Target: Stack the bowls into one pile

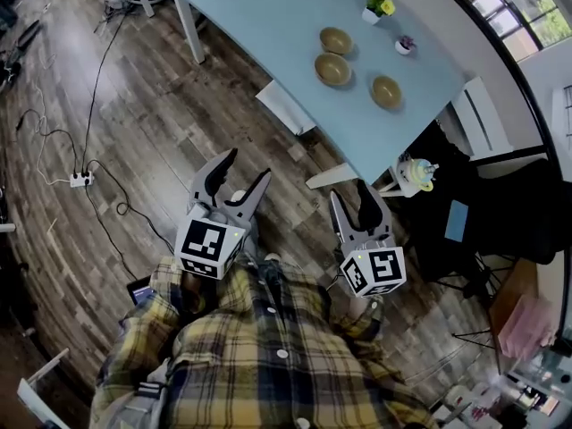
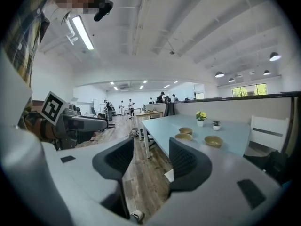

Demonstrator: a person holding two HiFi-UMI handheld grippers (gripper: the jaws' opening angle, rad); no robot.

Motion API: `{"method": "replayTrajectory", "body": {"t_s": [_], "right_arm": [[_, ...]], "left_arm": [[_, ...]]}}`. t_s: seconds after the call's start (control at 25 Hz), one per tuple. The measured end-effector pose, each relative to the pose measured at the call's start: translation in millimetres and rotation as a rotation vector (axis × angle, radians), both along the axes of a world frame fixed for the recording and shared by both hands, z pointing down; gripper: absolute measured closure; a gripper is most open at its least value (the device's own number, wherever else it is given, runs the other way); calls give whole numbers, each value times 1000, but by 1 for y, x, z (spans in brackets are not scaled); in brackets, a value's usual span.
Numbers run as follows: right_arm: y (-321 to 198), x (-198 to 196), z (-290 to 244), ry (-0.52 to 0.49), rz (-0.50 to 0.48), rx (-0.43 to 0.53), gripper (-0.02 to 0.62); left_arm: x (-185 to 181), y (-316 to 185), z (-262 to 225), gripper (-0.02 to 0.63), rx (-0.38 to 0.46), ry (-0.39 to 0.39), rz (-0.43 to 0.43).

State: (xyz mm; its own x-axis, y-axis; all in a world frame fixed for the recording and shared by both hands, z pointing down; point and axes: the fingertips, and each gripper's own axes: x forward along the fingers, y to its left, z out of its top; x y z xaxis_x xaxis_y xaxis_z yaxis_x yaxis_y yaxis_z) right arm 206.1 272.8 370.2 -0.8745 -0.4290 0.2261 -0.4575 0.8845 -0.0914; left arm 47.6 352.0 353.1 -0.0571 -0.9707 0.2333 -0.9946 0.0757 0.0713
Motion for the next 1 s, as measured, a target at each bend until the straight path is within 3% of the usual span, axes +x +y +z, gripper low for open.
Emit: {"method": "replayTrajectory", "body": {"t_s": [0.24, 0.56, 1.0], "right_arm": [[-35, -66, -7, 9, 16, 0, 345], [-72, -111, 0, 15, 101, -4, 344], [-84, -128, 17, 22, 180, -50, 344]], "left_arm": [[-60, -45, -5, 315, -2, 4, 63], [-125, -79, 4, 278, -7, 11, 78], [-152, -94, 24, 278, -45, 32, 130]]}}
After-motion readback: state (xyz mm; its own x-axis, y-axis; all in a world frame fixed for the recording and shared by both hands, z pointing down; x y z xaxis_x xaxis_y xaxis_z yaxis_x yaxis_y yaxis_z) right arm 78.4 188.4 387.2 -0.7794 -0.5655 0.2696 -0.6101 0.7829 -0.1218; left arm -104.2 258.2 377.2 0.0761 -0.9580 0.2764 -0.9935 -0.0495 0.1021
